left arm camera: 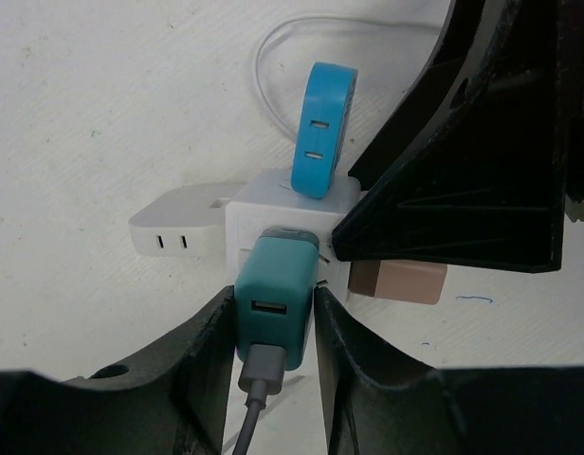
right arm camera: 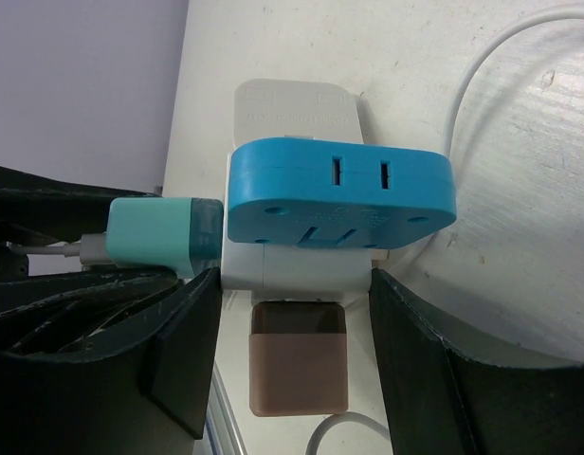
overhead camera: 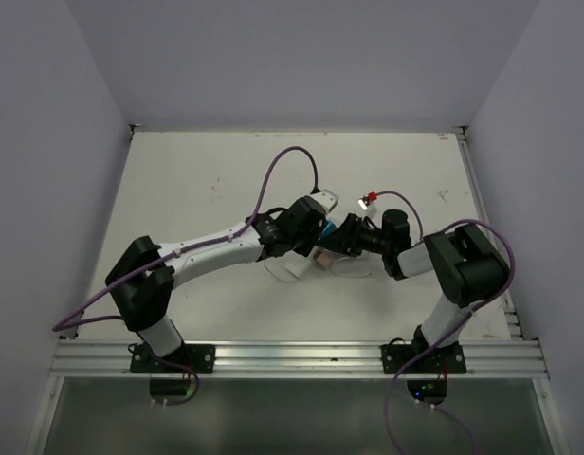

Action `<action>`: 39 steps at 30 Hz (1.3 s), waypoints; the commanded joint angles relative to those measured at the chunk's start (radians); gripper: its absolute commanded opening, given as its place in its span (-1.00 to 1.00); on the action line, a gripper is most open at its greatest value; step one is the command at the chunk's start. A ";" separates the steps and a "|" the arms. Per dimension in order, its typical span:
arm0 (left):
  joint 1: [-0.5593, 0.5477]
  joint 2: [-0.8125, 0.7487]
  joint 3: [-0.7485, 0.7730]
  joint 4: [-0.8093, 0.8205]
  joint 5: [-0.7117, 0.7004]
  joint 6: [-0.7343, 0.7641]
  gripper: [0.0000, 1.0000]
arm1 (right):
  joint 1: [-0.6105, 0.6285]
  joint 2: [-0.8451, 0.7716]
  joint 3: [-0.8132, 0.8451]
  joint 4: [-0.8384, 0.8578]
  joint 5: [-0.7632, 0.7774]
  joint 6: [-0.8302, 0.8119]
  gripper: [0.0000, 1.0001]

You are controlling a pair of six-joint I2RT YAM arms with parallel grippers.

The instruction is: Pull the plug off the socket

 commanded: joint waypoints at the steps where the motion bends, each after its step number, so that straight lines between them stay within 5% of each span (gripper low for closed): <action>1: -0.003 -0.007 0.069 -0.004 -0.008 -0.018 -0.86 | 0.002 -0.018 0.003 -0.008 0.009 -0.045 -1.00; 2: -0.001 -0.013 0.086 -0.023 -0.011 -0.019 -1.00 | 0.004 -0.014 0.003 -0.016 0.012 -0.049 -1.00; 15: -0.001 -0.075 0.067 0.003 -0.025 -0.002 -1.00 | 0.002 -0.045 0.025 -0.189 0.087 -0.132 -1.00; 23: -0.001 -0.053 0.037 0.000 0.001 0.039 -0.14 | 0.002 -0.047 0.028 -0.186 0.075 -0.129 -1.00; 39: 0.054 -0.042 0.014 0.025 0.101 0.084 -0.03 | 0.002 -0.039 0.034 -0.176 0.058 -0.128 -1.00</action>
